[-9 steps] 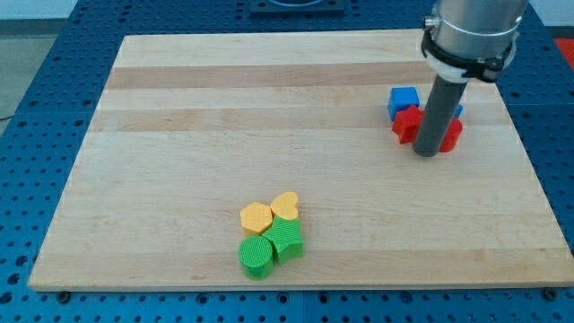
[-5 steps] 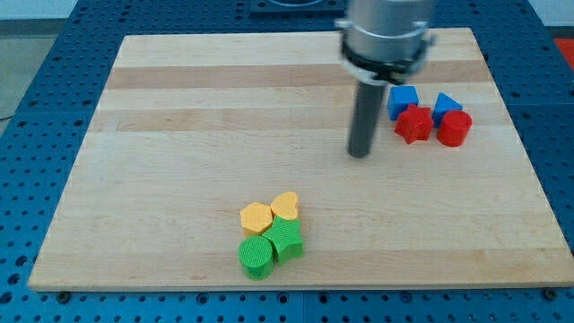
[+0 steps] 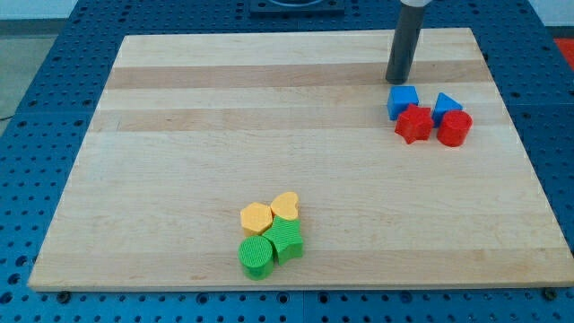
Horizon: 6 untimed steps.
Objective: Move the cube along with the red star a little bit down
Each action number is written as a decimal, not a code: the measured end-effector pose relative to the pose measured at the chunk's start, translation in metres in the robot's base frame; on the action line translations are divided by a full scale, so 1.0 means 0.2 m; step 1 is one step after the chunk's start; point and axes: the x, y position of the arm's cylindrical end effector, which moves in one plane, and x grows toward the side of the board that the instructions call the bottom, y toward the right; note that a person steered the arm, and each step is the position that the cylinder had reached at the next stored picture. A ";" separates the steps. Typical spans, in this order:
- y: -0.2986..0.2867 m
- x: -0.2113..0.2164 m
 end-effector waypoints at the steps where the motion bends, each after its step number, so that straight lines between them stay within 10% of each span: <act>1: -0.04 0.07; 6: -0.47 0.14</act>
